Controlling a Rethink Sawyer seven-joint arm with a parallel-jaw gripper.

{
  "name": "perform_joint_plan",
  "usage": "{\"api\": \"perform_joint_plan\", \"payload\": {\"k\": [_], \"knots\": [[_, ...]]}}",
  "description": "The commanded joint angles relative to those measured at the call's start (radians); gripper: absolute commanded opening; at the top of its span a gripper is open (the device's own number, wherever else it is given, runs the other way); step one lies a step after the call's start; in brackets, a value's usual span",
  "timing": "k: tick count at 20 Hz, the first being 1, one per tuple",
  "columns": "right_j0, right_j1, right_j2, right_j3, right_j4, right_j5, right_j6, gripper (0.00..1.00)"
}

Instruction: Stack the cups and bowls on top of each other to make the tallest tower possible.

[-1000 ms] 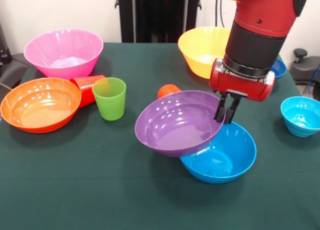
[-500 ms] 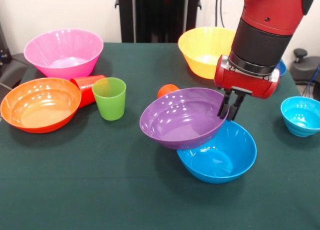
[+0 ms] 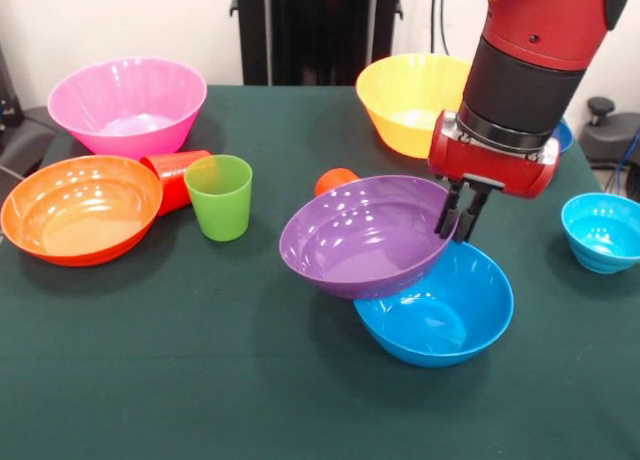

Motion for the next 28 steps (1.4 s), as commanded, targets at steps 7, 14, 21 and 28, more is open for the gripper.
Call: {"api": "perform_joint_plan", "payload": {"k": [7, 14, 21, 28], "knots": [[0.034, 0.019, 0.067, -0.044, 0.042, 0.063, 0.013, 0.00], [0.066, 0.017, 0.036, -0.023, 0.046, 0.085, 0.037, 0.00], [0.112, 0.023, -0.006, -0.057, 0.056, 0.167, 0.067, 0.00], [0.133, 0.041, -0.037, -0.127, 0.065, 0.218, 0.078, 0.00]]}}
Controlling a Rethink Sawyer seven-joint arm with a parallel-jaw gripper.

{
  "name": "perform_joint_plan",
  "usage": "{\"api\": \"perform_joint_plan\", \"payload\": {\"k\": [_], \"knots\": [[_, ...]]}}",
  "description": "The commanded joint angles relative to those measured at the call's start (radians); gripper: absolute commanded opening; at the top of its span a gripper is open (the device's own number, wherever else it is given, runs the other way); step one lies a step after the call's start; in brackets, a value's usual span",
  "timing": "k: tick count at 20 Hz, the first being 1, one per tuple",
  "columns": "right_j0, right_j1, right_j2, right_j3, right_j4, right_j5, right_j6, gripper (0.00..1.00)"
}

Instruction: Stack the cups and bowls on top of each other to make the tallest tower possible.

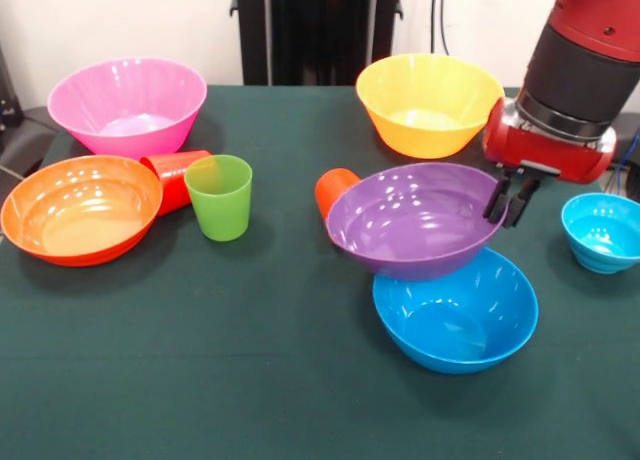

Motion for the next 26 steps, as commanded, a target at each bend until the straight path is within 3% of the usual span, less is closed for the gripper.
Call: {"api": "perform_joint_plan", "payload": {"k": [1, 3, 10, 26], "knots": [[0.025, 0.032, 0.016, -0.122, 0.016, 0.173, 0.073, 0.00], [0.028, 0.043, 0.017, -0.147, 0.021, 0.171, 0.075, 0.00], [0.015, 0.049, 0.023, -0.121, 0.034, -0.002, 0.097, 0.00], [0.034, 0.018, -0.004, 0.059, 0.032, -0.273, 0.137, 0.00]]}}
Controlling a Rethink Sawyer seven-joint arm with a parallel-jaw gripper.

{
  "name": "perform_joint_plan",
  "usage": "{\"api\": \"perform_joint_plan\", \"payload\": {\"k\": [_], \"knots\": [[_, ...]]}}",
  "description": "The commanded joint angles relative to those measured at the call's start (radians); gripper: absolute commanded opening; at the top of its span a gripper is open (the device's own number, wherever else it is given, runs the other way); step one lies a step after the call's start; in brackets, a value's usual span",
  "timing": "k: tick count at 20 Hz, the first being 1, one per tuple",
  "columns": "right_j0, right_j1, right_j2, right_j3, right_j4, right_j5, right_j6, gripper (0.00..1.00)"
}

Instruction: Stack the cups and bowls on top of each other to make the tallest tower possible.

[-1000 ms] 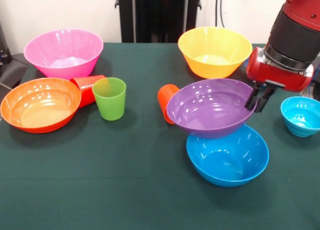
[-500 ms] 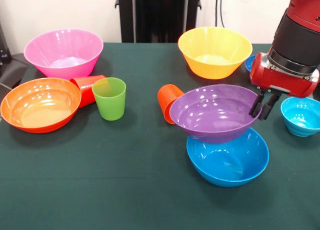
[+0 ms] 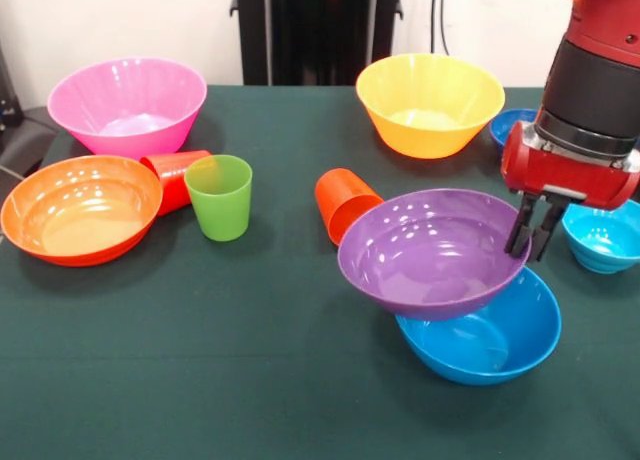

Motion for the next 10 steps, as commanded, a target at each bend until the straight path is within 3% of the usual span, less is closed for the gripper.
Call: {"api": "perform_joint_plan", "payload": {"k": [1, 10], "knots": [[0.010, -0.019, 0.041, 0.114, 0.006, -0.137, 0.137, 0.00], [0.049, 0.010, -0.010, 0.067, 0.021, 0.011, 0.110, 0.00]]}}
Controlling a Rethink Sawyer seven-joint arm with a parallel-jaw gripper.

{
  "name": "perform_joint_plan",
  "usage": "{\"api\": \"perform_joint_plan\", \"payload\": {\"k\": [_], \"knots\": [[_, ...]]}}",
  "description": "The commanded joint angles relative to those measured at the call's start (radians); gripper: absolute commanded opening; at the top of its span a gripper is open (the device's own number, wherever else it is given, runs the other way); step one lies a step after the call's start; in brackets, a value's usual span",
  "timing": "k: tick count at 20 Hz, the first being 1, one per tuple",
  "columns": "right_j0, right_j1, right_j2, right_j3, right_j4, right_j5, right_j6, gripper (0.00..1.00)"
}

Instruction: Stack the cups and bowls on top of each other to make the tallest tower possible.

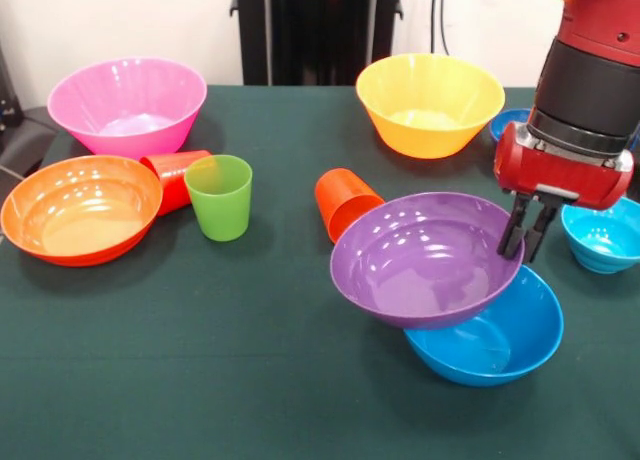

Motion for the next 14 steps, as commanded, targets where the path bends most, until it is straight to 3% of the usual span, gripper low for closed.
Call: {"api": "perform_joint_plan", "payload": {"k": [1, 10, 14], "knots": [[0.029, 0.010, 0.030, 0.042, 0.026, 0.076, 0.110, 0.00], [0.063, 0.032, 0.002, -0.027, 0.066, 0.221, 0.092, 0.00], [0.055, 0.020, 0.013, -0.035, 0.078, 0.204, 0.078, 0.00]]}}
